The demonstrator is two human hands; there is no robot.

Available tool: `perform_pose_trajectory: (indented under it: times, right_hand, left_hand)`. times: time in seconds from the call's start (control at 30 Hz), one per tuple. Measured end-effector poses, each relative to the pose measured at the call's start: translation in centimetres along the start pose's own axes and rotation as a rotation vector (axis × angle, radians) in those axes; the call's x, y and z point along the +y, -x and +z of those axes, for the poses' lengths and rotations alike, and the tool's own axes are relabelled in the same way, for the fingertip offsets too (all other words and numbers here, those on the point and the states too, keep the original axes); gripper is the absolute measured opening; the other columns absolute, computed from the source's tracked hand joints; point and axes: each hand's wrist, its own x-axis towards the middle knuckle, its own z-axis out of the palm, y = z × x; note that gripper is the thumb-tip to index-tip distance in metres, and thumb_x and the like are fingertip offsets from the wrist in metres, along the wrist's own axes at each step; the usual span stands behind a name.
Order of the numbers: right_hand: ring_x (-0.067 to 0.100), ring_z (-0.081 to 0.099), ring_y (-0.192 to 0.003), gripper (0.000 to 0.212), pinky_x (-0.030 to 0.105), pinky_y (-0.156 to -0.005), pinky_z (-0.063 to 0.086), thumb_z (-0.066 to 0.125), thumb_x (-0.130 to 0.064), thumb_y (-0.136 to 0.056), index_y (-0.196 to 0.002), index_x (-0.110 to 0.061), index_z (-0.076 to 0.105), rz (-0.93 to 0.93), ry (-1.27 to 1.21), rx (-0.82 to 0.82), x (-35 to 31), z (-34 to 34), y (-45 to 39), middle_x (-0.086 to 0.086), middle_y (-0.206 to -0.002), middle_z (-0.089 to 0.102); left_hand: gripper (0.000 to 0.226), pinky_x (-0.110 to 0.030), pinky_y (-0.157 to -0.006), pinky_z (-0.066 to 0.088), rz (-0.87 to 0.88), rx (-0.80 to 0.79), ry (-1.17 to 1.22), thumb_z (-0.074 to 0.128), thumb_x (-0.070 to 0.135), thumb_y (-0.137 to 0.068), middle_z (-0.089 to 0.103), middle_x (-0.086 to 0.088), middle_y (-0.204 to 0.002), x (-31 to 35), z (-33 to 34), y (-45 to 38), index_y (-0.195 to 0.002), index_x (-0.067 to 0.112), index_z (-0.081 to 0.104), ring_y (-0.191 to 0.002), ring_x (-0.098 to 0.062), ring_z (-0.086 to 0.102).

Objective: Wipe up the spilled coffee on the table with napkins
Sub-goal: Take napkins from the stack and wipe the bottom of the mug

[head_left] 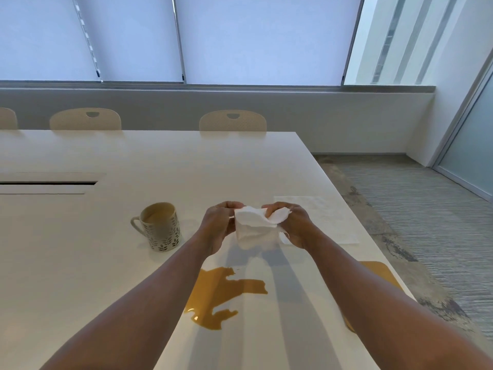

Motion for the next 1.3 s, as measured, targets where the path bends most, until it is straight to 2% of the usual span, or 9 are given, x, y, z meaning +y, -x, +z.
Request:
perform_pose_trajectory:
  times: [0.17,0.3,0.47,0.57,0.7,0.83,1.07,1.2,1.3]
  right_hand:
    - [0.025,0.056,-0.064,0.041,0.026,-0.054,0.040,0.034,0.016,-0.071,-0.058,-0.013,0.060,0.010,0.074,0.039,0.1,0.2,0.0,0.006,-0.076,0.067]
    - [0.023,0.051,-0.068,0.037,0.027,-0.057,0.039,0.040,0.005,-0.075,-0.061,-0.020,0.063,0.009,0.041,0.075,-0.2,1.2,0.1,0.002,-0.074,0.060]
    - [0.030,0.063,-0.089,0.025,0.037,-0.070,0.052,0.049,-0.036,-0.091,-0.095,-0.026,0.071,0.105,-0.093,0.014,-0.6,2.3,-0.7,0.014,-0.110,0.066]
    - [0.033,0.068,-0.096,0.052,0.043,-0.073,0.059,0.062,-0.059,-0.083,-0.117,-0.020,0.065,0.108,-0.175,-0.072,-0.6,2.6,-1.1,0.015,-0.113,0.069]
    - [0.031,0.068,-0.103,0.071,0.046,-0.080,0.059,0.085,-0.038,-0.069,-0.128,-0.014,0.055,0.048,-0.118,-0.106,-0.4,3.8,-1.2,0.014,-0.117,0.067]
    - [0.029,0.070,-0.096,0.056,0.037,-0.075,0.059,0.086,-0.015,-0.068,-0.117,-0.010,0.060,0.033,-0.102,0.002,-0.3,5.7,-1.8,0.012,-0.110,0.070]
    - [0.023,0.068,-0.087,0.023,0.039,-0.075,0.058,0.072,-0.010,-0.079,-0.099,-0.018,0.065,-0.032,0.018,0.101,0.1,9.1,-3.5,0.008,-0.098,0.069]
    - [0.014,0.060,-0.076,0.020,0.025,-0.061,0.051,0.060,-0.004,-0.084,-0.099,-0.018,0.060,-0.075,0.154,0.080,0.5,11.6,-4.0,0.003,-0.092,0.062]
    - [0.017,0.061,-0.086,0.032,0.027,-0.068,0.053,0.053,-0.003,-0.085,-0.112,-0.018,0.058,-0.095,0.240,0.015,1.1,13.5,-4.4,0.006,-0.102,0.063]
  left_hand:
    - [0.038,-0.033,-0.067,0.056,-0.116,-0.113,-0.077,0.060,0.042,-0.095,0.070,-0.015,-0.111,0.2,-0.3,0.1,-0.119,0.012,0.064,-0.090,-0.029,0.071]
    - [0.047,-0.029,-0.069,0.058,-0.036,-0.086,-0.162,0.077,0.018,-0.085,0.068,-0.011,-0.120,0.2,-0.3,-0.1,-0.128,0.013,0.058,-0.104,-0.025,0.068]
    - [0.051,-0.027,-0.066,0.057,0.087,0.011,-0.172,0.077,0.000,-0.081,0.067,-0.013,-0.111,1.0,-0.5,-0.5,-0.127,0.011,0.058,-0.094,-0.024,0.067]
    - [0.048,-0.033,-0.078,0.058,0.188,0.075,-0.246,0.077,0.003,-0.082,0.068,-0.012,-0.107,1.4,-1.0,-0.7,-0.126,0.011,0.059,-0.093,-0.024,0.068]
    - [0.043,-0.031,-0.076,0.060,0.294,0.123,-0.353,0.077,0.008,-0.082,0.068,-0.007,-0.105,2.1,-1.8,-0.9,-0.121,0.017,0.062,-0.092,-0.020,0.068]
    - [0.039,-0.030,-0.078,0.059,0.347,0.182,-0.395,0.076,0.018,-0.084,0.071,0.001,-0.105,3.3,-3.2,-1.1,-0.120,0.023,0.064,-0.096,-0.016,0.069]
    - [0.023,-0.042,-0.090,0.058,0.455,0.399,-0.369,0.072,0.032,-0.088,0.073,0.004,-0.101,6.2,-7.6,-2.1,-0.109,0.026,0.069,-0.097,-0.017,0.069]
    - [0.016,-0.027,-0.074,0.054,0.530,0.615,-0.325,0.068,0.036,-0.089,0.071,0.008,-0.090,7.2,-10.4,-2.3,-0.103,0.029,0.067,-0.085,-0.009,0.068]
    - [0.013,-0.016,-0.061,0.042,0.573,0.785,-0.308,0.063,0.038,-0.090,0.066,0.013,-0.084,7.2,-12.5,-2.2,-0.101,0.030,0.064,-0.079,-0.002,0.064]
